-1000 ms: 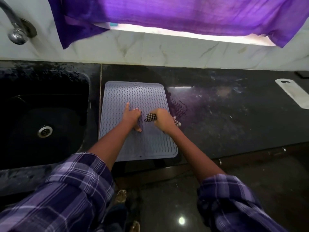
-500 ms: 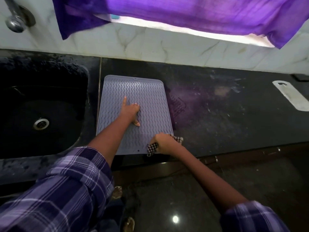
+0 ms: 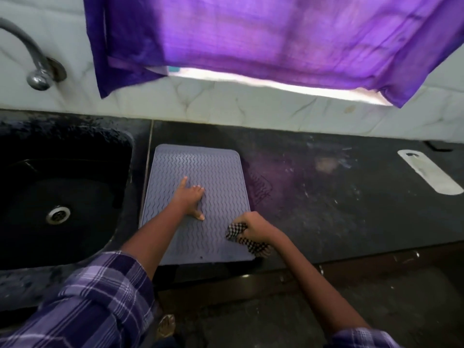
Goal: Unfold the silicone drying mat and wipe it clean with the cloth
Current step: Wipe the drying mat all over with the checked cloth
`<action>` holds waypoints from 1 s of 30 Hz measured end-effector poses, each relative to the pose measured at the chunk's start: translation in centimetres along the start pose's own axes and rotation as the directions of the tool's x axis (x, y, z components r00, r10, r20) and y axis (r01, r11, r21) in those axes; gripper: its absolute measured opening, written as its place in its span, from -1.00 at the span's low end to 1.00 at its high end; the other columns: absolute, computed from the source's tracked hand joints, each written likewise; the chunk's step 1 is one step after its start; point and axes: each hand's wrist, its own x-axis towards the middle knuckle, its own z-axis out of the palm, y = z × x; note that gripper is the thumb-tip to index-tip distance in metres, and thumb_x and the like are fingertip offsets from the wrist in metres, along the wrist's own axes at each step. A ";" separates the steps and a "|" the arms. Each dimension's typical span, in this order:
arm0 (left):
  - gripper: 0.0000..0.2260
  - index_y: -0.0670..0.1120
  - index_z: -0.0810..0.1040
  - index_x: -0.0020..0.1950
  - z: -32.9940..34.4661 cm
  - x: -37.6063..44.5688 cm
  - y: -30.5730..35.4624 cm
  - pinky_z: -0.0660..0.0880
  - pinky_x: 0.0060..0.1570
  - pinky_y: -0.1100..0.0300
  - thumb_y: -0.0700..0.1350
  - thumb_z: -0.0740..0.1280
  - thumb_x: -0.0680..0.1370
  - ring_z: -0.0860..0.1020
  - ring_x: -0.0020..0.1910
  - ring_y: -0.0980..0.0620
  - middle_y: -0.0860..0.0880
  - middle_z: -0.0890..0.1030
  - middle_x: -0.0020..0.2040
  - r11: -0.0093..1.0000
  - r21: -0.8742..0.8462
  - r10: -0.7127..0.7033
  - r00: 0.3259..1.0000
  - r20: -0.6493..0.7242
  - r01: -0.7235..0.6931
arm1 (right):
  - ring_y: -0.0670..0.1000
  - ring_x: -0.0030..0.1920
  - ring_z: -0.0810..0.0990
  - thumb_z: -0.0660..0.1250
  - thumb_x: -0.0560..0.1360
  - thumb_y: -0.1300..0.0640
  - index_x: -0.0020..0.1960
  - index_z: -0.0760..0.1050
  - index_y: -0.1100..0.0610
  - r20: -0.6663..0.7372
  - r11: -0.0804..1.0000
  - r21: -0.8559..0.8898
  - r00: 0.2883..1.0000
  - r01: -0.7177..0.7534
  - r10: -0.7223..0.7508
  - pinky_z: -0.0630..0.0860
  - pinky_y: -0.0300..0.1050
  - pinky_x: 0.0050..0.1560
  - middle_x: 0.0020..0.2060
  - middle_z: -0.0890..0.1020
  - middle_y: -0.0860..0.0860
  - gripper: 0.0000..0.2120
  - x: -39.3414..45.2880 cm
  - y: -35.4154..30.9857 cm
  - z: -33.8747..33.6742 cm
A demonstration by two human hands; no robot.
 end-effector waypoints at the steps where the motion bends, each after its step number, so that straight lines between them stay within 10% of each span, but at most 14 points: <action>1: -0.07 -0.20 0.01 0.58 0.1 0.0 -0.1 -0.27 0.50 -0.12 0.33 0.28 0.44 0.10 0.57 -0.01 -0.12 0.14 0.57 1.000 0.029 0.012 1.000 0.001 -0.012 | 0.14 0.05 0.62 0.28 0.44 0.39 0.07 0.60 0.36 -0.077 0.998 0.062 0.997 -0.001 0.006 0.56 0.01 0.06 -0.01 0.67 0.23 -0.76 0.4 0.6 -1.1; 12: -0.72 -0.05 0.54 0.21 -4.7 6.3 -1.8 -0.08 0.50 -0.09 0.03 0.28 0.56 0.45 0.33 -0.03 -0.04 0.59 0.21 0.998 -0.062 -0.034 0.986 -0.161 0.024 | 0.15 0.08 0.65 0.29 0.43 0.33 0.08 0.64 0.25 -0.446 0.960 0.270 0.874 -0.076 0.194 0.54 -0.02 0.05 0.03 0.70 0.23 -0.74 11.0 3.9 -8.3; 23: -0.18 -0.16 0.27 0.51 -6.4 15.9 -2.5 -0.28 0.49 -0.13 0.22 0.42 0.39 0.18 0.54 -0.05 -0.12 0.29 0.51 0.998 -0.007 -0.055 0.998 0.018 0.056 | 0.16 0.22 0.47 0.19 0.54 0.29 0.25 0.53 0.05 -0.425 0.938 -0.322 0.905 -0.129 -0.021 0.44 0.05 0.19 0.18 0.57 0.12 -0.65 22.9 4.2 -13.2; 30: -0.19 -0.11 0.36 0.44 -5.6 16.0 -3.5 -0.23 0.50 -0.15 0.31 0.41 0.33 0.31 0.47 -0.03 -0.08 0.41 0.42 0.995 -0.090 -0.048 0.997 -0.066 0.042 | 0.17 0.27 0.43 0.16 0.53 0.35 0.35 0.45 0.10 -0.347 0.959 -0.184 0.927 -0.216 0.142 0.40 0.06 0.30 0.31 0.49 0.11 -0.57 23.7 6.1 -8.8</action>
